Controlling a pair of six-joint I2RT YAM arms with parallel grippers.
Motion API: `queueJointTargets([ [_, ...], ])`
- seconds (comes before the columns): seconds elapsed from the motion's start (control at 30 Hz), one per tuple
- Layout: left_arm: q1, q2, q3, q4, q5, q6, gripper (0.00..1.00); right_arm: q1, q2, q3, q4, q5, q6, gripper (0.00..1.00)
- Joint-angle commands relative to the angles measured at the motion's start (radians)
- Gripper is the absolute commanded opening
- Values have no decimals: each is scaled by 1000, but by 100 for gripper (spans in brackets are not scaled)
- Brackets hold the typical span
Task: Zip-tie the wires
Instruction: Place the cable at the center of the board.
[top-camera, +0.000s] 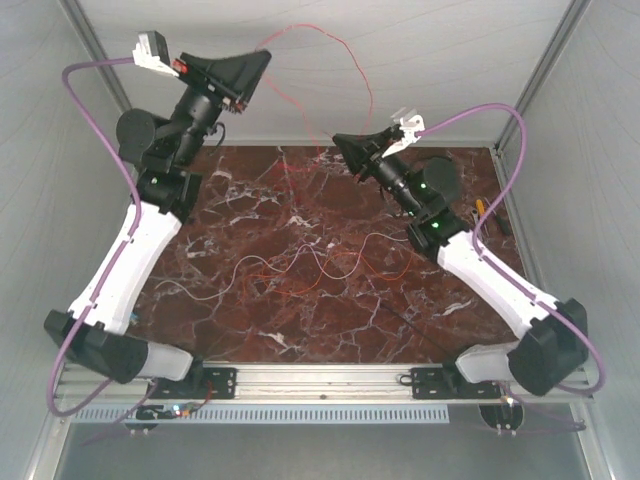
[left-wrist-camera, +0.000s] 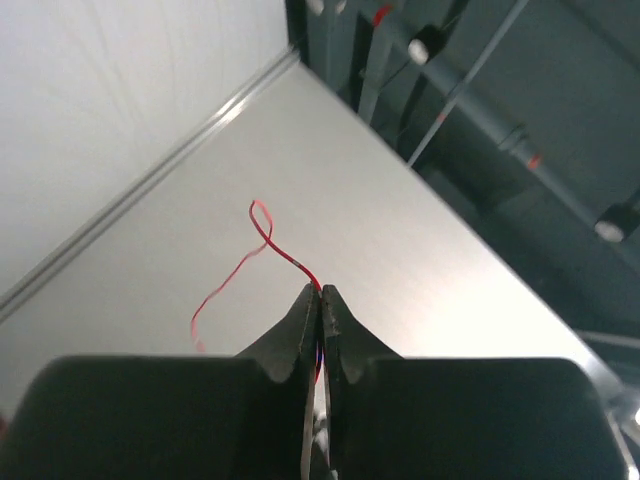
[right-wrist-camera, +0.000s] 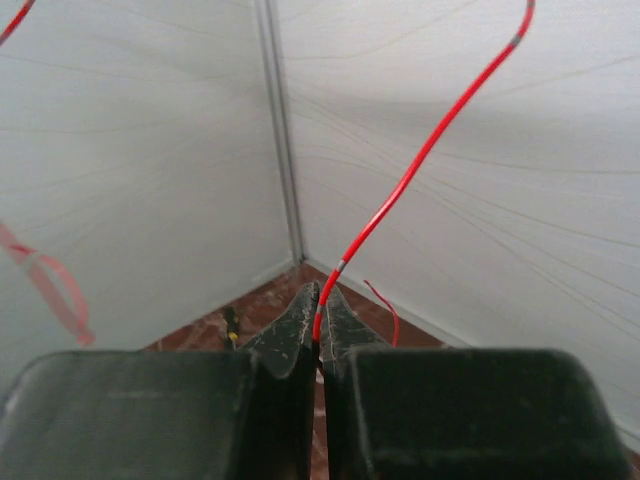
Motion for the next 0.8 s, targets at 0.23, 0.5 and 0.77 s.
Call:
queueJointTargets([
  [0.23, 6, -216, -153, -474, 399, 351, 0, -6, -230, -75, -505, 199, -290, 0],
  [0.5, 6, -269, -164, -874, 401, 638, 0, -6, -320, -68, -752, 213, -389, 0],
  [0.77, -6, -233, -138, -1151, 297, 833, 0, -6, -355, -55, -949, 233, -374, 0],
])
